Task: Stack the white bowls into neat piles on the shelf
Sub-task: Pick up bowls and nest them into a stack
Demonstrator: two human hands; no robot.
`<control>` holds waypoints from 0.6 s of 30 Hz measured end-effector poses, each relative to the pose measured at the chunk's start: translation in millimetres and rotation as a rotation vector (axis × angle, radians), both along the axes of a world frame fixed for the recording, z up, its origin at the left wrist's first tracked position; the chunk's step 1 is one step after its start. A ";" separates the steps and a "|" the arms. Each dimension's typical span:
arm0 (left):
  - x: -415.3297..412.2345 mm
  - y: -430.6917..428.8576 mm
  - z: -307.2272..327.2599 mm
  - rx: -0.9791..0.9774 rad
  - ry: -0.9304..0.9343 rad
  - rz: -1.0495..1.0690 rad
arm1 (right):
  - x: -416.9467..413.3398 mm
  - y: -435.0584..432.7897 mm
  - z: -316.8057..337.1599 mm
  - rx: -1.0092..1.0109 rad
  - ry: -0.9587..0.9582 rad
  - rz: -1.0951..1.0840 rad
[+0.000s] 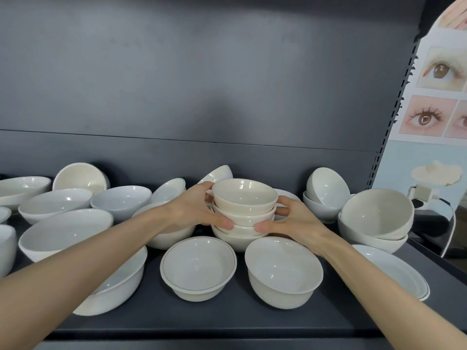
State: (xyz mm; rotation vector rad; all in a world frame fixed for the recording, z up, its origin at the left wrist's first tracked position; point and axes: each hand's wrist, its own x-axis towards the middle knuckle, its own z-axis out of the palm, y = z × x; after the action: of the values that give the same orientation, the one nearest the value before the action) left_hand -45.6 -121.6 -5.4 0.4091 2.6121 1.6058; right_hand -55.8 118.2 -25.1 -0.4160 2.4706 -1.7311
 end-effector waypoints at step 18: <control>39.6 -43.4 71.0 0.014 0.203 0.111 | 6.0 -46.4 73.7 -0.061 0.176 0.153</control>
State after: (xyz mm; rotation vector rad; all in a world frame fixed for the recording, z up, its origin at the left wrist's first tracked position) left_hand -6.1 -165.0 65.7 0.4587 2.8200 1.6994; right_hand -49.9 71.8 48.6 -0.7738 2.4291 -1.7812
